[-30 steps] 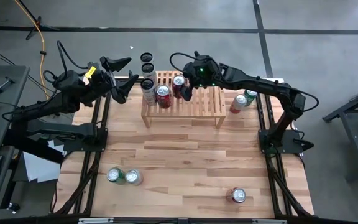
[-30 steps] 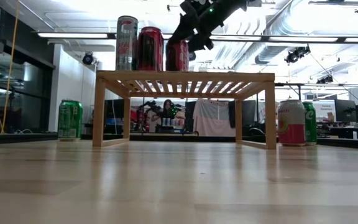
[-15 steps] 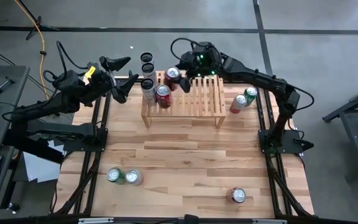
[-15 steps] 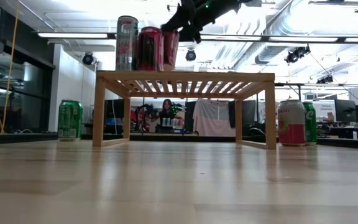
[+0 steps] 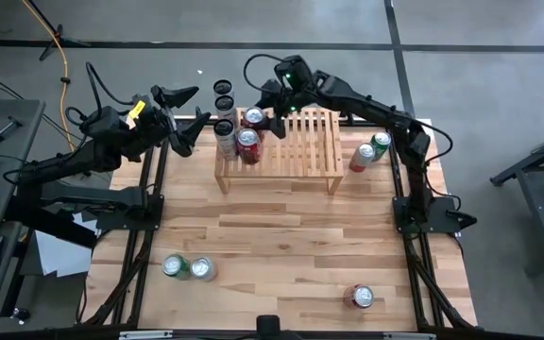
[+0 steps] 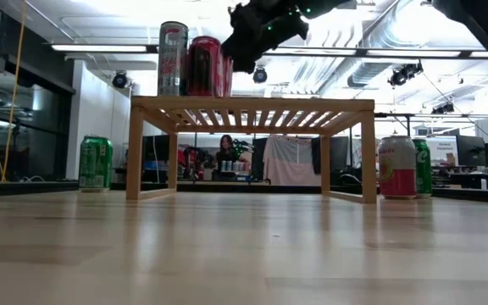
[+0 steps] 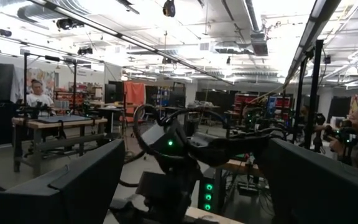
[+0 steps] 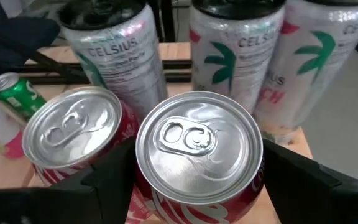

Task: Place canned beverage on shelf
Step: Put the left red-white soda can on the shelf aligned with the other red-white soda can

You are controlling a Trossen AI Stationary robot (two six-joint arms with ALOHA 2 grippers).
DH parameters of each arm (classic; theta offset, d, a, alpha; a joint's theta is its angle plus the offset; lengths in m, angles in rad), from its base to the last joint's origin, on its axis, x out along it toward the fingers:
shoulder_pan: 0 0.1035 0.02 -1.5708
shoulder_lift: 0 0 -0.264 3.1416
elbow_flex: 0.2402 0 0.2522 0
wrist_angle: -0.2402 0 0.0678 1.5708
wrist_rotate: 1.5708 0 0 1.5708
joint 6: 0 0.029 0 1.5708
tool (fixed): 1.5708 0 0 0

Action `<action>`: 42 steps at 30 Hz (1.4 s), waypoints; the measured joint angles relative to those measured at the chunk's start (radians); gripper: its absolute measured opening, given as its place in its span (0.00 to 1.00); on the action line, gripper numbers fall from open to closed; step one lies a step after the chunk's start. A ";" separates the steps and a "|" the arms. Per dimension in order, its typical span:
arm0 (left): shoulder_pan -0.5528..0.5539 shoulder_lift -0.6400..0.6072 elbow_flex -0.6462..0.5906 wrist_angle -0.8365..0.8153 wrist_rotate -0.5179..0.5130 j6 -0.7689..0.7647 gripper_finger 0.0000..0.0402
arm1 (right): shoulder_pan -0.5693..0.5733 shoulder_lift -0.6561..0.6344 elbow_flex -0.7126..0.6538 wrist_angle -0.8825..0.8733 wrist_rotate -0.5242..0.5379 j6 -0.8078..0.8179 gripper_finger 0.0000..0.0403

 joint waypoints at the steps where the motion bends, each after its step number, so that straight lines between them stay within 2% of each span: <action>1: 0.000 0.000 0.000 0.000 0.000 0.000 0.96 | 0.000 0.001 0.002 0.004 -0.010 0.000 0.70; 16: 0.000 0.000 0.000 0.000 -0.021 0.000 0.96 | 0.000 -0.001 -0.010 0.029 -0.024 0.000 0.70; 20: 0.000 0.000 0.000 0.000 -0.021 0.000 0.96 | 0.000 -0.001 -0.010 0.027 -0.024 0.010 0.81; 23: 0.000 0.000 0.000 0.000 -0.021 0.000 0.96 | 0.000 -0.005 -0.008 0.043 -0.025 0.027 0.84; 33: 0.000 0.000 0.000 -0.001 -0.022 0.001 0.96 | -0.002 -0.004 -0.009 0.073 -0.023 0.027 0.80; 42: 0.000 0.000 0.000 -0.001 -0.022 0.002 0.96 | -0.054 -0.006 0.029 0.074 -0.019 0.063 0.79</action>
